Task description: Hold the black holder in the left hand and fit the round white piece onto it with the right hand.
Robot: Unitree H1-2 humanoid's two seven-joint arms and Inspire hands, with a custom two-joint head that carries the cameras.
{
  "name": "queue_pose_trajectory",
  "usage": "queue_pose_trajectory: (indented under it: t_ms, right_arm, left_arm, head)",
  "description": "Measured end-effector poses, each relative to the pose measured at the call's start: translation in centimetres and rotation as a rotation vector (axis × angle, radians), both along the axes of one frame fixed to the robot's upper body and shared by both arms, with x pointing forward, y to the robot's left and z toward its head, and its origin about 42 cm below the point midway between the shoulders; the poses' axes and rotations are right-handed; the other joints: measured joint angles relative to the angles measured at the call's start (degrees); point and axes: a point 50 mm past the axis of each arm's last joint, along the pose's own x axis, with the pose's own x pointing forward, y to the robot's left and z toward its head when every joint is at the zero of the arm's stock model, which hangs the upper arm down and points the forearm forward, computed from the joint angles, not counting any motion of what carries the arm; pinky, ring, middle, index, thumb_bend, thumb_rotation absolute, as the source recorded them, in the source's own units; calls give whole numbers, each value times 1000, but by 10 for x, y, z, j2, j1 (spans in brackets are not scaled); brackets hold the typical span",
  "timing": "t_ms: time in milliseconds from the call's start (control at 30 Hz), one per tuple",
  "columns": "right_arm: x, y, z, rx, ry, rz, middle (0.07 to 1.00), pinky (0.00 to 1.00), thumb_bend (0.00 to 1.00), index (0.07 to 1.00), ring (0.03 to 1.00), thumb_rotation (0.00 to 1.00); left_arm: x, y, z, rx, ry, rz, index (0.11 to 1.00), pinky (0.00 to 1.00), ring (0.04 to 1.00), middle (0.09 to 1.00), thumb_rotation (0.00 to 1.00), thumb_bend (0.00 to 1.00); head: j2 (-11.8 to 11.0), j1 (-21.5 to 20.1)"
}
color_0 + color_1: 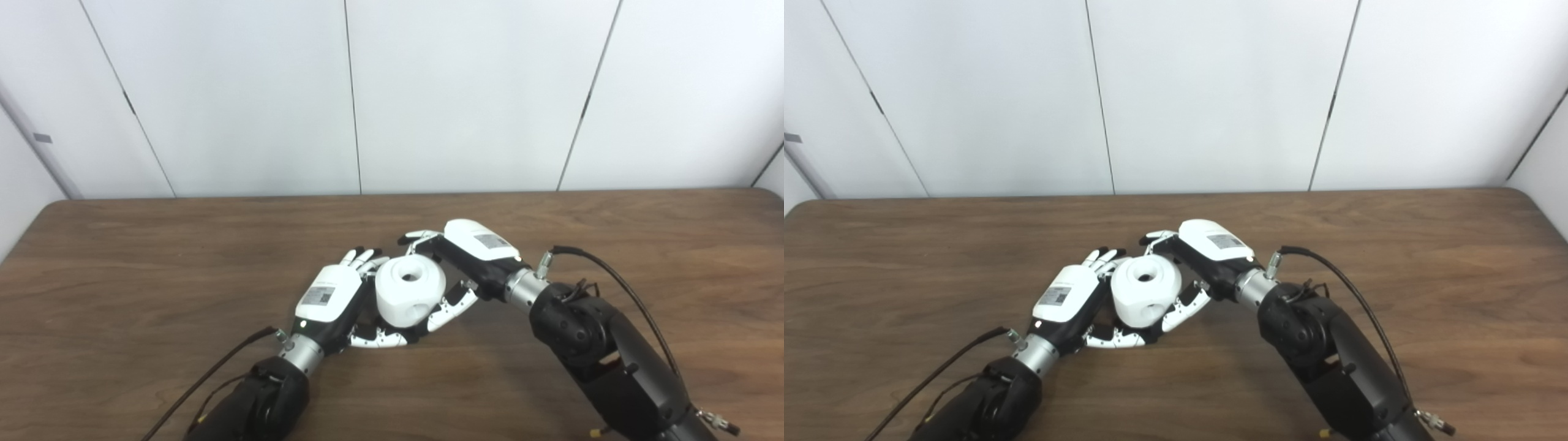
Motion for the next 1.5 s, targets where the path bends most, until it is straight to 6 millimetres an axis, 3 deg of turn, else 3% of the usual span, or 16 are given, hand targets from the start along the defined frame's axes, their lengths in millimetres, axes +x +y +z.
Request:
queue_pose_trajectory:
  t_ms: [133, 400, 1500]
  right_arm:
    - [0, -1, 0, 2, 4, -1, 881, 614, 961, 997, 770, 288]
    - [1, -1, 1, -2, 15, 4, 998, 677, 1000, 1000, 864, 316]
    - [4, -5, 4, -4, 30, 17, 1000, 671, 1000, 1000, 876, 351]
  left_arm:
    - [0, 0, 0, -1, 0, 0, 482, 989, 948, 869, 59, 524]
    - [0, -1, 0, -2, 0, -1, 483, 990, 945, 863, 58, 524]
    - [0, -2, 0, -2, 1, -3, 483, 993, 944, 864, 58, 524]
  head:
    - [0, 0]
    - [0, 1]
    - [2, 2]
